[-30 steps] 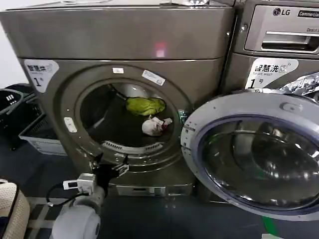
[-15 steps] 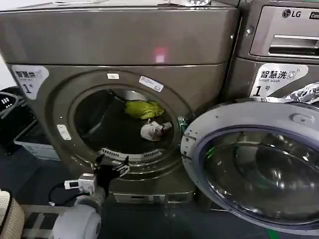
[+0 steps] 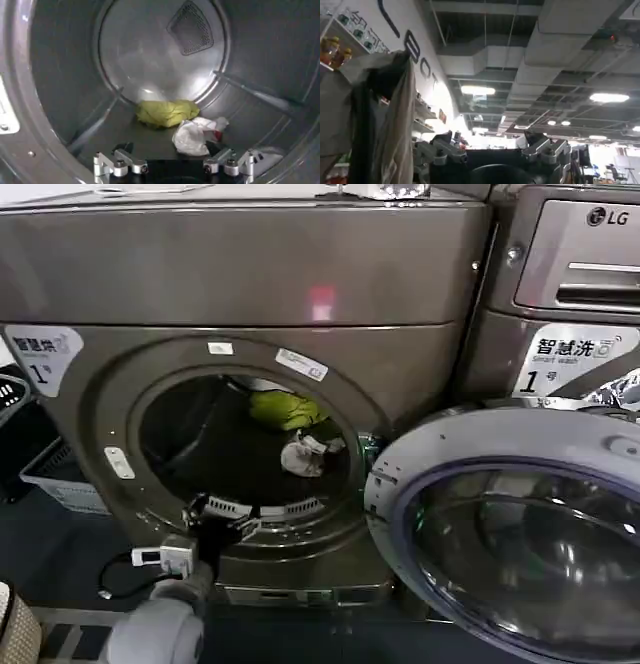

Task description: Grasp the clothes from the dryer.

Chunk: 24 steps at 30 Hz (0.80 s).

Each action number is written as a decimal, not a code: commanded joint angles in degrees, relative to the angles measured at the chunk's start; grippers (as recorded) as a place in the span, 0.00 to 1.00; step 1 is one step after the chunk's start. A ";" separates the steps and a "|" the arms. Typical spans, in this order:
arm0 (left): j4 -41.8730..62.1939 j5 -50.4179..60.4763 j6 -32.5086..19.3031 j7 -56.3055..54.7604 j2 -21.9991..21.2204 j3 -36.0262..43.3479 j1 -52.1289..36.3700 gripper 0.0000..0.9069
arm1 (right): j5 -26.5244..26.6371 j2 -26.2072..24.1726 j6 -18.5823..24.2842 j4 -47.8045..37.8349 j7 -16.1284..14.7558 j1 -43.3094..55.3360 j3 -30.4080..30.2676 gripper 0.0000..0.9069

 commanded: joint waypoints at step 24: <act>2.25 -0.28 2.81 -0.43 -0.20 0.57 -1.77 1.00 | -0.32 0.74 0.71 -0.15 -0.04 -0.05 -0.15 1.00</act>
